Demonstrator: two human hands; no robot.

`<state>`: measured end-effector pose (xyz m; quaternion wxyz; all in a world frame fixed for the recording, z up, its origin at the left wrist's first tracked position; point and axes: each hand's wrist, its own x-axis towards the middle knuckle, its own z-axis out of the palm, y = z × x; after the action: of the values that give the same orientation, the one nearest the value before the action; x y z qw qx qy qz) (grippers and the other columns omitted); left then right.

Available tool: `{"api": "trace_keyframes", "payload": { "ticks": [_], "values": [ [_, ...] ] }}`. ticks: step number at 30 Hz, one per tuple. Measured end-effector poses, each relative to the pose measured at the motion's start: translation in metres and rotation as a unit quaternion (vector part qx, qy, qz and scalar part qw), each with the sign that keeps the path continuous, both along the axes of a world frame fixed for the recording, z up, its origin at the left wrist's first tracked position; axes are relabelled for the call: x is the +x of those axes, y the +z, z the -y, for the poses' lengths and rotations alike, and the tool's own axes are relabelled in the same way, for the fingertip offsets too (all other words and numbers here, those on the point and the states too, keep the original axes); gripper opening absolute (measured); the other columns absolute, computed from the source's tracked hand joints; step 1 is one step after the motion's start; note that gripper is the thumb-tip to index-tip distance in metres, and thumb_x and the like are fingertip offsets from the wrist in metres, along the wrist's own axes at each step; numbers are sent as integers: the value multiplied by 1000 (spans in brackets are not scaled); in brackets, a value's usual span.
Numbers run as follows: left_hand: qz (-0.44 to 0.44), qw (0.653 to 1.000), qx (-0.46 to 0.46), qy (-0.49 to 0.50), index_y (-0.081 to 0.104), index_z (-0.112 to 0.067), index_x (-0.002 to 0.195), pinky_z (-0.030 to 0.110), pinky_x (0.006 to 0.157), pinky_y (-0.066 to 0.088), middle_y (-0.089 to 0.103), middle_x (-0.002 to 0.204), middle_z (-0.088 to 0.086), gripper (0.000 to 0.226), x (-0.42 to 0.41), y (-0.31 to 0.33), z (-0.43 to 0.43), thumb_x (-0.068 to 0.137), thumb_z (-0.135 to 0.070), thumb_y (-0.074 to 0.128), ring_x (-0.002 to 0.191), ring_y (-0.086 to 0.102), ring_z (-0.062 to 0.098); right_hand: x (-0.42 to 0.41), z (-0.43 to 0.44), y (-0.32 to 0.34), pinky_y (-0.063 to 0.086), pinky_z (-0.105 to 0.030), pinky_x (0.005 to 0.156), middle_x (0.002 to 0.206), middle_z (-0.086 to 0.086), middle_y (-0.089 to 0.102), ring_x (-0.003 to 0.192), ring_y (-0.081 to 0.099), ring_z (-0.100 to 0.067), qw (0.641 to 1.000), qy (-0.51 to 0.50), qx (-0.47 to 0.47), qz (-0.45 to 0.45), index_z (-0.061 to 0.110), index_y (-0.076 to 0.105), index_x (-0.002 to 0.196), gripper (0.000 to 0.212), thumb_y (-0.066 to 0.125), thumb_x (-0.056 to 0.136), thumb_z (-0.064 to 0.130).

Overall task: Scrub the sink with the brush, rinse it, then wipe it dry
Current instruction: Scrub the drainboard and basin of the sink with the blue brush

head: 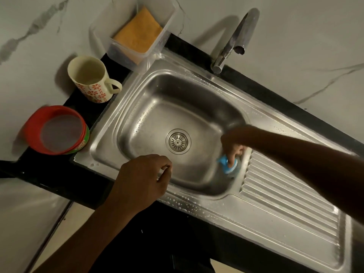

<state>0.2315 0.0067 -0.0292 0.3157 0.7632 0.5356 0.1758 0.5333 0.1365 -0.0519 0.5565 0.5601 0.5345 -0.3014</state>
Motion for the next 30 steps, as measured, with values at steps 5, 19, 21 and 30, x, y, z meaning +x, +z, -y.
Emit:
{"api": "trace_keyframes", "payload": {
  "ticks": [5,19,21,30],
  "values": [
    [0,1000,2,7,67,-36,89,33,62,55,65,77,-18,6,2,2,4,93,-36,62,71,63,7,9,-21,15,53,-29,91,114,6,71,106,68,-20,983,137,117,43,24,68,121,57,87,76,56],
    [-1,1000,14,10,68,-35,89,29,60,55,66,79,-20,4,5,6,16,92,-33,69,72,63,6,19,-3,24,56,-33,80,78,4,61,80,62,-19,984,99,148,2,17,70,92,37,84,81,50],
    [-9,1000,12,11,67,-36,88,28,61,54,66,79,-20,5,5,5,19,92,-33,69,73,63,6,29,-10,31,56,-36,82,88,1,64,83,63,-19,946,141,289,33,17,67,101,35,80,87,45],
    [-16,999,8,27,69,-36,89,28,62,54,64,79,-21,3,6,6,29,93,-37,68,76,63,5,-22,68,-32,58,-36,91,95,4,67,98,68,-23,991,24,98,-93,13,66,121,57,84,80,48]
  ]
}}
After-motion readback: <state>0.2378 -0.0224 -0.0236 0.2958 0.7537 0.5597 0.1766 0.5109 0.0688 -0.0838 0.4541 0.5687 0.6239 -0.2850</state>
